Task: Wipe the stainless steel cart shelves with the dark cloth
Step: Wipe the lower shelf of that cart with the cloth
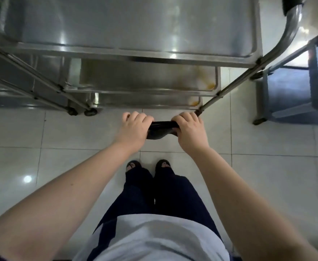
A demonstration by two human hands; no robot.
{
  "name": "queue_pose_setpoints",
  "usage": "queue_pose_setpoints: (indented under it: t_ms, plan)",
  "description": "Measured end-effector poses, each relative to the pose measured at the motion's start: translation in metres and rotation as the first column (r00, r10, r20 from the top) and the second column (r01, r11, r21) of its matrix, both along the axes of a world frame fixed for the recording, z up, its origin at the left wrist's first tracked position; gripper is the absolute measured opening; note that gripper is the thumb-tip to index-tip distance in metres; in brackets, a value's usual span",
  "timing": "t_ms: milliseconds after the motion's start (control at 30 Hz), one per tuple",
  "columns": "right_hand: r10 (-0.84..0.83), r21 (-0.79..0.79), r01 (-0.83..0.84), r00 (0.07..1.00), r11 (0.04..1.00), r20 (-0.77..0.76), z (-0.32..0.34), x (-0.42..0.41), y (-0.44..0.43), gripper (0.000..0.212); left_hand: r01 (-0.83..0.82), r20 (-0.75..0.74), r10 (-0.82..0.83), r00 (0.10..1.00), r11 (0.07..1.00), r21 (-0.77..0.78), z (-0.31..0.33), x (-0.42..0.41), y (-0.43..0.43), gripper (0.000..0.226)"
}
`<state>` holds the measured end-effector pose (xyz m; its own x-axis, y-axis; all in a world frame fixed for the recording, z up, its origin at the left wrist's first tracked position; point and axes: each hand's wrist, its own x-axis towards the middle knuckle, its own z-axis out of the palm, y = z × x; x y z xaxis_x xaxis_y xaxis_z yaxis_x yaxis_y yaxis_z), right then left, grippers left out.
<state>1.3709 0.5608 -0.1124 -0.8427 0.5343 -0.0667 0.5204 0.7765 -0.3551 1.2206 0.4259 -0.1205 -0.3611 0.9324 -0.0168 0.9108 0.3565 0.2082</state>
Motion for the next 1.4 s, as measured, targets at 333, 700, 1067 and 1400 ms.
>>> queue_pose_setpoints:
  t_ms: [333, 700, 1067, 1400]
  plan:
    - [-0.153, -0.078, 0.142, 0.974, 0.987, -0.165, -0.153, 0.0, 0.074, 0.027, -0.199, 0.312, 0.197, 0.929, 0.98, -0.025, -0.143, -0.003, 0.089, 0.038]
    - [-0.254, 0.072, 0.261, 0.963, 0.963, -0.093, -0.254, -0.091, 0.277, 0.025, -0.211, 0.318, 0.179, 0.931, 0.975, 0.068, -0.257, -0.097, 0.296, 0.025]
    - [-0.109, 0.013, 0.109, 0.994, 0.994, 0.013, -0.329, -0.12, 0.231, 0.053, -0.302, 0.077, 0.295, 0.952, 0.949, 0.09, -0.342, -0.202, 0.31, 0.048]
    - [-0.119, 0.119, 0.081, 0.923, 0.99, 0.366, -0.339, -0.14, 0.248, 0.066, -0.288, -0.061, 0.283, 0.957, 0.953, -0.093, -0.349, -0.25, 0.34, 0.053]
